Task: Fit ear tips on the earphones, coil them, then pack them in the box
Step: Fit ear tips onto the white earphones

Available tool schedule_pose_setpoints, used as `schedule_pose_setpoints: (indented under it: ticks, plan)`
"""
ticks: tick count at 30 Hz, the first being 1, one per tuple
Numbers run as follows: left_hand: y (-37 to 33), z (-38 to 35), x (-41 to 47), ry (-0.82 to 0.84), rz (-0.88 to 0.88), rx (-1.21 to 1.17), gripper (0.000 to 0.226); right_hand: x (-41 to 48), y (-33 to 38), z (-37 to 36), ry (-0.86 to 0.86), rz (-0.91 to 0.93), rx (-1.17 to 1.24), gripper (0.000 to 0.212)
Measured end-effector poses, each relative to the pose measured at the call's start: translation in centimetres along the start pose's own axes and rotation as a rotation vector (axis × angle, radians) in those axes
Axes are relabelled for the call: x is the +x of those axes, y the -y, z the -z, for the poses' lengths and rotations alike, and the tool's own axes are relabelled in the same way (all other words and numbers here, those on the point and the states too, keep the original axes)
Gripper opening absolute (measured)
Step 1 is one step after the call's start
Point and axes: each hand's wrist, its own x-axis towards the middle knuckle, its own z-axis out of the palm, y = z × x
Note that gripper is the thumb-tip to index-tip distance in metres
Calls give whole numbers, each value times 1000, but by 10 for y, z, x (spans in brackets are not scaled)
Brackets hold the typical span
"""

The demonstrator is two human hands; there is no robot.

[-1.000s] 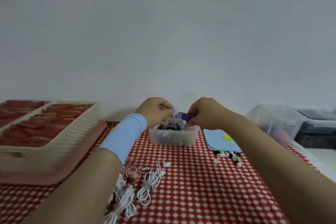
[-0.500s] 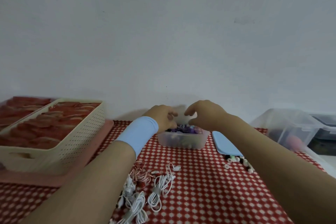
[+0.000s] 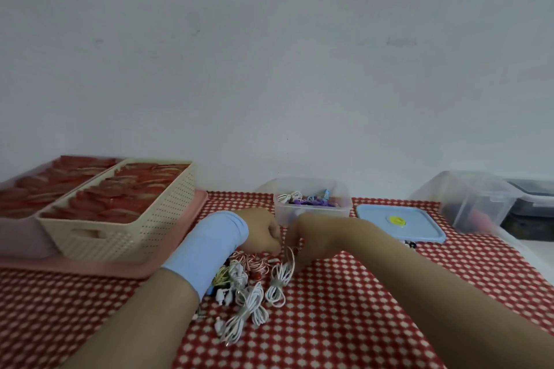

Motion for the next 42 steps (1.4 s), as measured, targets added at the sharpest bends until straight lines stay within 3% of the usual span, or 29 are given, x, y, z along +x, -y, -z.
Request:
schedule_pose_setpoints:
  ticks: [3, 6, 9, 14, 20, 24, 26, 29, 32, 35, 38, 42]
  plan:
    - [2, -7, -5, 44, 11, -37, 38, -7, -4, -1, -31, -65, 124, 12]
    - [-5, -7, -5, 6, -56, -75, 47, -19, -11, 8, -107, -146, 259, 11]
    - [-18, -6, 2, -72, -185, -105, 25, -33, -15, 17, -260, -198, 404, 8]
    - [-40, -5, 16, -199, -181, -215, 26, -60, -34, 26, -404, -240, 560, 12]
    - [-72, -6, 34, -221, -126, -248, 21, -91, -79, 39, -279, -288, 446, 3]
    - [-81, -12, 41, -42, -6, 40, 30, -99, -98, 39, -155, -263, 380, 10]
    - [-91, -14, 38, -46, 24, 142, 42, -97, -102, 35, -123, -233, 357, 13]
    - [-110, -16, 40, -215, -96, -70, 45, -90, -107, 30, -122, -206, 328, 19]
    - [-121, -25, 49, -230, -235, -232, 50, -88, -111, 29, -141, -189, 432, 25]
    - [-117, -41, 63, -299, -271, -317, 30, -88, -118, 24, -158, -161, 688, 42]
    - [-112, -47, 69, -368, -285, -401, 20, -84, -125, 16, -163, -179, 765, 53]
    - [-105, -50, 70, -425, -251, -562, 4, -88, -130, 20, -165, -207, 785, 33]
